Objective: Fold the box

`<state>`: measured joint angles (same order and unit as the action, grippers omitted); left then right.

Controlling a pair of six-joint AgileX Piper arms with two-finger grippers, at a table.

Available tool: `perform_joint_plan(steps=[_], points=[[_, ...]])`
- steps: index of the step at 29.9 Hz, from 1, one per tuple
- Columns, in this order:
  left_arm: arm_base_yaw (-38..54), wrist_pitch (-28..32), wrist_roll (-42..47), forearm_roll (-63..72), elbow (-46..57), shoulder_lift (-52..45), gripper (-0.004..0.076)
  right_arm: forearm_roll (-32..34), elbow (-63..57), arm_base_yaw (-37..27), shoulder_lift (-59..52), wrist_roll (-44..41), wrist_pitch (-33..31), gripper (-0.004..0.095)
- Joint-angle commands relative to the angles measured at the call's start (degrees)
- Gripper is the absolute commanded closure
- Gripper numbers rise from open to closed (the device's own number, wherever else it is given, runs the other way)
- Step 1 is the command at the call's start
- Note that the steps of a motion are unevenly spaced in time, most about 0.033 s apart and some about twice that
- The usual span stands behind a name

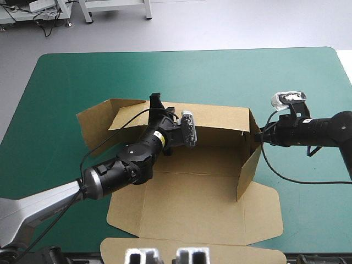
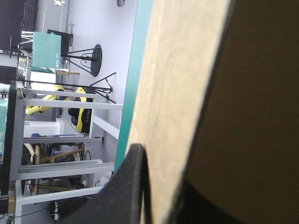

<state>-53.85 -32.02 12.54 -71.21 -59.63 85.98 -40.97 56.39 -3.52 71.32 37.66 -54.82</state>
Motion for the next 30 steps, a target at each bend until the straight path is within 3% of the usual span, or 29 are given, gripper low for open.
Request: perform_joint_plan(steps=[1,9,11,13,17,19,30], points=[[-0.19,1.07,2.0,9.1,1.37,0.52,0.0733,-2.62,0.03,0.01,-3.74,3.69,1.18,0.0925],[-0.19,1.77,2.67,9.1,1.37,1.21,0.0733,-9.22,-10.7,0.01,-6.48,15.59,6.87,0.0913],[-0.19,1.88,2.67,9.1,1.37,1.21,0.0733,-10.93,-11.59,0.01,-6.48,15.27,7.16,0.0864],[-0.19,1.88,2.67,9.1,1.37,1.21,0.0733,-9.87,-11.58,0.01,-6.48,15.25,7.03,0.0767],[-0.19,1.68,2.67,9.1,1.37,1.21,0.0733,-9.01,-11.58,0.01,-6.48,17.54,6.21,0.0476],[-0.19,1.68,2.67,9.1,1.37,1.21,0.0733,-9.01,-11.58,0.01,-6.48,21.68,4.76,0.0396],[-0.19,1.68,2.67,8.7,1.37,1.21,0.0733,-11.06,-11.58,0.01,-6.48,33.19,-2.35,0.0375]])
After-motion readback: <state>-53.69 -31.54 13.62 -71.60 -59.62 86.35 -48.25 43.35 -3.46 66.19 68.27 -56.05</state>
